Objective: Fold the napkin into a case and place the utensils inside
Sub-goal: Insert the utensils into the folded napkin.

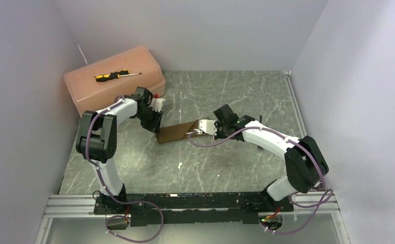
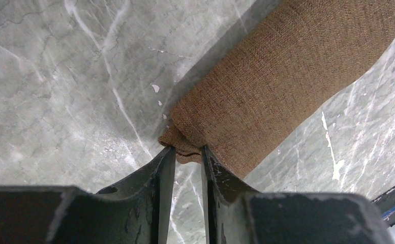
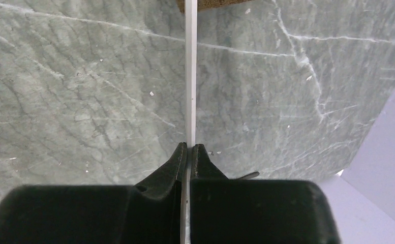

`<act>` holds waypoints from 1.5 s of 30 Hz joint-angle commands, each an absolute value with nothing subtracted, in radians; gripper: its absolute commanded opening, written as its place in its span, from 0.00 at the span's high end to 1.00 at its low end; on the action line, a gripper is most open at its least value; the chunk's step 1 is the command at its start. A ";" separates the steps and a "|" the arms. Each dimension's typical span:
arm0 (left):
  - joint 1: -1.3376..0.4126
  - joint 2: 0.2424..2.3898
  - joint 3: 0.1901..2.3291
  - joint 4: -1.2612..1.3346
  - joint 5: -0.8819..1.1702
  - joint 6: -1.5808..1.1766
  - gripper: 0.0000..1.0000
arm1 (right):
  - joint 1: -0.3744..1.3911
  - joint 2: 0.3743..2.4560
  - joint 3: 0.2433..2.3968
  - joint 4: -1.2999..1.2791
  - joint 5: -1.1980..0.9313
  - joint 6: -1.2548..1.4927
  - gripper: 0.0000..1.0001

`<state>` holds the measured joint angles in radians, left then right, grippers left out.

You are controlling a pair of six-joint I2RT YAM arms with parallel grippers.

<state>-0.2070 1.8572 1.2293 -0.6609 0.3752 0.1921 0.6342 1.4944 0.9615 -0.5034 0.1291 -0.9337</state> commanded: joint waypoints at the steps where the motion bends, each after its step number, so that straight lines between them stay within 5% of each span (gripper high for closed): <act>1: -0.202 1.854 1.217 -0.622 0.385 0.178 0.70 | 0.630 1.512 0.964 -0.525 0.127 -0.953 1.00; 45: -0.203 1.832 1.180 -0.614 0.431 0.233 0.76 | 0.754 1.893 1.381 -0.598 -0.041 -1.084 1.00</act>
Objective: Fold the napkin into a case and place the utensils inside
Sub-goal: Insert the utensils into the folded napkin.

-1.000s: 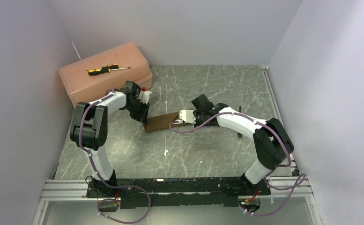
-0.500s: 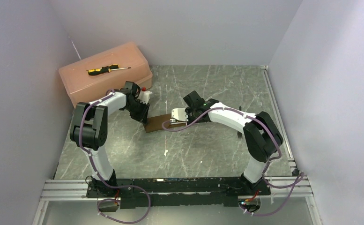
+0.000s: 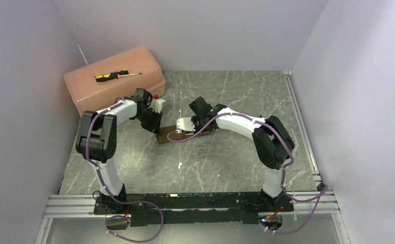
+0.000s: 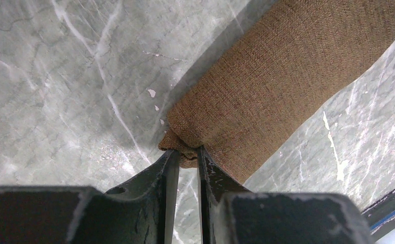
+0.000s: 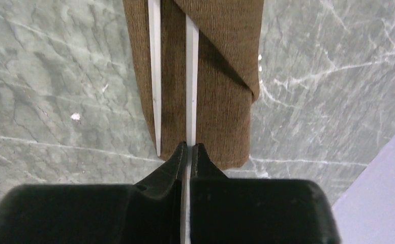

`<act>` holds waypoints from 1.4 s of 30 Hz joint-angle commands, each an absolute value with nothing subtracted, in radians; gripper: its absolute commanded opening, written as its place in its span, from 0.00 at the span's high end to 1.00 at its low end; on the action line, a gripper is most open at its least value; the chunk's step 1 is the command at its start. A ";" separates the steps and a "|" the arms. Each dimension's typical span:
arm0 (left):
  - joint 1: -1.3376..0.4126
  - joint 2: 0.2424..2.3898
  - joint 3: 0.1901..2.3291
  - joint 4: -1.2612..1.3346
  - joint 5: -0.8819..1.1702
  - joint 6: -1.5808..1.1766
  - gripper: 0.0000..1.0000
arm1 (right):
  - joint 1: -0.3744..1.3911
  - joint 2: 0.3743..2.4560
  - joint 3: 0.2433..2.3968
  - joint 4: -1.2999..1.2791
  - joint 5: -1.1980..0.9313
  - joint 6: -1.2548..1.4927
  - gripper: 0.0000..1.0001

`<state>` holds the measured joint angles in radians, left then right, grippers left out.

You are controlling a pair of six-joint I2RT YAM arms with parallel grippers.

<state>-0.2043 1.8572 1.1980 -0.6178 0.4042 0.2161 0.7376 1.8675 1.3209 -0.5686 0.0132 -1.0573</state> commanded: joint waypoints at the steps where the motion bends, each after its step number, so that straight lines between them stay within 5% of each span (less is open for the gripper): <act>1: -0.203 1.832 1.178 -0.612 0.431 0.233 0.76 | 0.757 1.900 1.389 -0.598 -0.043 -1.084 1.00; 31: -0.205 1.827 1.170 -0.604 0.435 0.241 0.78 | 0.802 2.015 1.485 -0.600 -0.077 -1.054 1.00; 39: -0.204 1.826 1.164 -0.616 0.425 0.252 0.78 | 0.788 1.935 1.460 -0.543 -0.021 -1.007 0.71; 42: -0.204 1.821 1.158 -0.618 0.419 0.255 0.78 | 0.777 1.905 1.468 -0.549 -0.010 -0.993 0.49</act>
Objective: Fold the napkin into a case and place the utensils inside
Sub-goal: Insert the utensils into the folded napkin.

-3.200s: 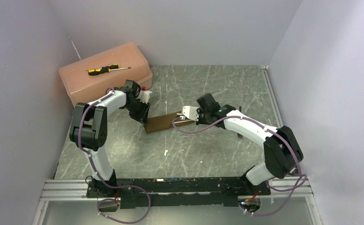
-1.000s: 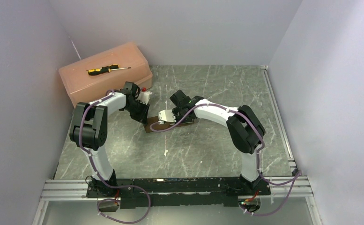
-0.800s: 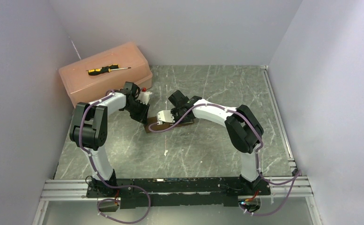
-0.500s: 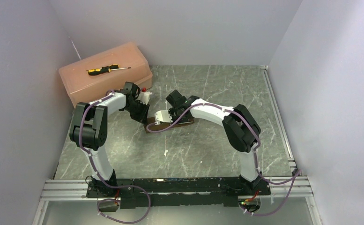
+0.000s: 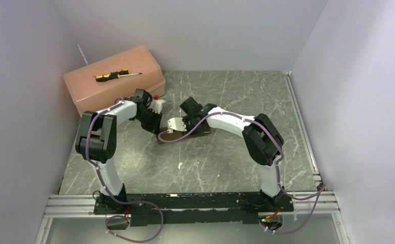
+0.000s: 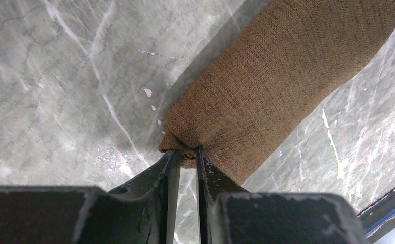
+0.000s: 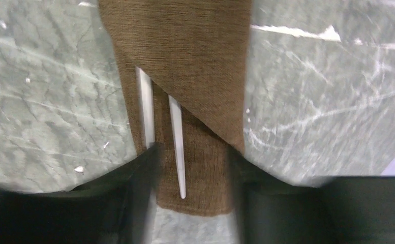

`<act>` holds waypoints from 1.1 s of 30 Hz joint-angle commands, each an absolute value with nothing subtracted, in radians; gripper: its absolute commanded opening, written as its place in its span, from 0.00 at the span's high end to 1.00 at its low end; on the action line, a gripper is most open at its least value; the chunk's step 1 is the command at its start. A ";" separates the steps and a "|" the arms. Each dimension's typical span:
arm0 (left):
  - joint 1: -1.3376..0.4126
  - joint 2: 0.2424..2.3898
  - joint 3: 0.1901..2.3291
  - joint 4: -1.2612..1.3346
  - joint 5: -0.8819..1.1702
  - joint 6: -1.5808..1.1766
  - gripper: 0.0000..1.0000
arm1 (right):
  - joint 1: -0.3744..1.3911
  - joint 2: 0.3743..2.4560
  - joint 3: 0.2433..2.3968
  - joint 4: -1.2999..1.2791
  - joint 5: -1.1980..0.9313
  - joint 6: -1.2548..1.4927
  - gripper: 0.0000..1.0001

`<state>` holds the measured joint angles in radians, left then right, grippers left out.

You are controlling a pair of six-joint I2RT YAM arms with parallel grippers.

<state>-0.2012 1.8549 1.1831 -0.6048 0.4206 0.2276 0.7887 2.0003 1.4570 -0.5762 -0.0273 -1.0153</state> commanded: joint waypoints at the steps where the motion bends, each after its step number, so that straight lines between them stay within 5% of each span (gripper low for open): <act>1: -0.205 1.820 1.157 -0.618 0.417 0.256 0.78 | 0.776 1.894 1.468 -0.548 -0.003 -0.991 0.16; 2: -0.205 1.818 1.155 -0.617 0.417 0.256 0.78 | 0.774 1.880 1.467 -0.550 -0.002 -0.987 0.02; 3: -0.204 1.818 1.154 -0.618 0.416 0.257 0.78 | 0.771 1.860 1.465 -0.549 -0.003 -0.982 0.01; 9: -0.205 1.815 1.170 -0.637 0.414 0.249 0.78 | 0.725 1.709 1.389 -0.469 0.059 -0.877 0.00; 14: -0.204 1.826 1.211 -0.669 0.424 0.242 0.77 | 0.620 1.603 1.317 -0.242 0.427 -0.392 0.00; 18: -0.205 1.815 1.220 -0.670 0.428 0.242 0.78 | 0.530 1.537 1.286 -0.392 0.289 -0.181 0.01; 20: -0.204 1.822 1.231 -0.671 0.424 0.245 0.77 | 0.624 1.468 1.168 -0.323 0.291 -0.200 0.16; 22: -0.204 1.835 1.252 -0.680 0.421 0.248 0.77 | 0.646 1.470 1.139 -0.343 0.197 -0.114 0.80; 23: -0.204 1.837 1.258 -0.681 0.419 0.250 0.77 | 0.652 1.480 1.127 -0.350 0.158 -0.047 1.00; 33: -0.204 1.811 1.387 -0.804 0.437 0.297 0.74 | 0.756 1.541 0.917 -0.133 0.033 0.118 1.00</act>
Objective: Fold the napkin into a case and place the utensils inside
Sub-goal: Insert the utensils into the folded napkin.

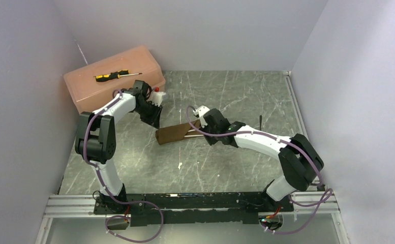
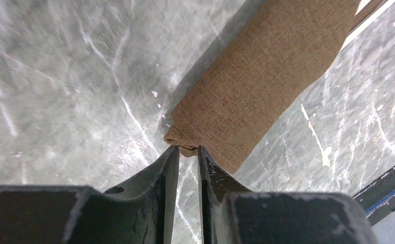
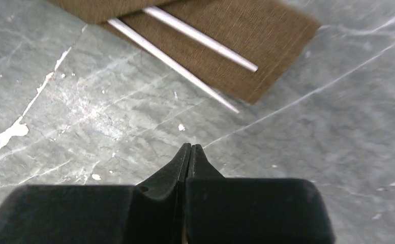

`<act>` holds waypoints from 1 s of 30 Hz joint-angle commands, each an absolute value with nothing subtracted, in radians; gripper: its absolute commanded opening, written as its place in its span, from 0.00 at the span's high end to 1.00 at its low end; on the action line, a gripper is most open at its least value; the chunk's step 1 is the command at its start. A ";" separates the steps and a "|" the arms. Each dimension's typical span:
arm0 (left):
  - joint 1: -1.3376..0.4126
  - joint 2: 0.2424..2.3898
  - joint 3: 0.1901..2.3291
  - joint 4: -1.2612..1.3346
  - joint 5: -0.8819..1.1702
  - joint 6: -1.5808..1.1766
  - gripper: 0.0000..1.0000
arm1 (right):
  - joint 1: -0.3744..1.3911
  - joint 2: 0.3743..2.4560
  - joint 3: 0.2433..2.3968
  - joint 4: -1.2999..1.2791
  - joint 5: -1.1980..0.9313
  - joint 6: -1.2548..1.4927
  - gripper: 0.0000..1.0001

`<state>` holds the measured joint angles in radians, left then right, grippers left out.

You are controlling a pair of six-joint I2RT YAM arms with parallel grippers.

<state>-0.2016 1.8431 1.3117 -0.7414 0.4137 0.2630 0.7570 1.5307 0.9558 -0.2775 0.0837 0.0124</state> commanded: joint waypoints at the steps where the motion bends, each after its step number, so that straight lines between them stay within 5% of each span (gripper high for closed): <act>1: -0.204 1.808 1.396 -0.811 0.439 0.300 0.74 | 0.755 1.546 0.903 -0.109 0.032 0.127 1.00; 30: -0.335 2.156 1.652 -0.657 0.580 0.248 0.74 | 0.755 1.723 0.854 0.206 0.149 0.124 1.00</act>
